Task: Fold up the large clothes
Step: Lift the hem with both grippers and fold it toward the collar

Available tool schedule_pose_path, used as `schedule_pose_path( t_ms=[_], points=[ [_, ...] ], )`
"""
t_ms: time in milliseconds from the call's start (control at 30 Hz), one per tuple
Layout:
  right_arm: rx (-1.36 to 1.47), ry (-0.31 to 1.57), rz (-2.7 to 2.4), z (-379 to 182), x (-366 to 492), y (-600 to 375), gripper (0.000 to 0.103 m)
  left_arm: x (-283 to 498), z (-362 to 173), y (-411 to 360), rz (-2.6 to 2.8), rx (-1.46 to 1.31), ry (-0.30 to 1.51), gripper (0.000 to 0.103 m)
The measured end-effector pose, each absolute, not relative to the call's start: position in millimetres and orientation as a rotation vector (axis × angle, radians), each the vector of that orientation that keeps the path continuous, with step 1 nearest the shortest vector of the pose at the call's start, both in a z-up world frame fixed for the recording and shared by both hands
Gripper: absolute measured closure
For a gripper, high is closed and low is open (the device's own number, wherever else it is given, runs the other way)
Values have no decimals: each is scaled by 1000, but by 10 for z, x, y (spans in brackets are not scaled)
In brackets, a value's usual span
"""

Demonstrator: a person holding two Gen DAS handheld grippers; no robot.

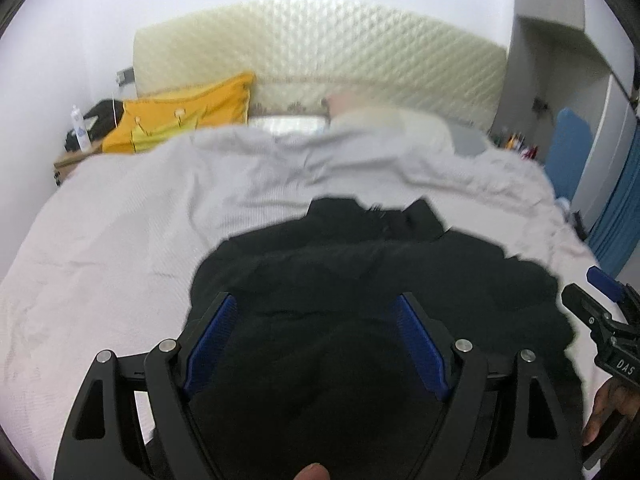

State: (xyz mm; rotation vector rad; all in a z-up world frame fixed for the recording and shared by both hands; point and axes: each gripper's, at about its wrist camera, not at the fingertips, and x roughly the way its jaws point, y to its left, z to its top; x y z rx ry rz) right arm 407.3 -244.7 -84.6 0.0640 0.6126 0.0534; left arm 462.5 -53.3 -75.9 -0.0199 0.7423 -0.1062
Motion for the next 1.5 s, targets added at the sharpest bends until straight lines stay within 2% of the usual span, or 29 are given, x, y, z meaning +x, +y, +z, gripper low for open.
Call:
schedule_pose_path(
  t_ms=[433,667,933,1500],
  points=[
    [24,399,40,957,2706,-2171,9,3193,996,-473,-107,-47,545,21],
    [30,370,31,1274,1995,-2039,8,2355,1408,-441,-142,-36,490,21],
    [90,448,-2,923,1535,-2152,8,1769,1138,-320,-166,-24,528,21],
    [97,662,-39,-536,1195,-2450,8,1743,-510,178,-153,-44,774,21]
  ],
)
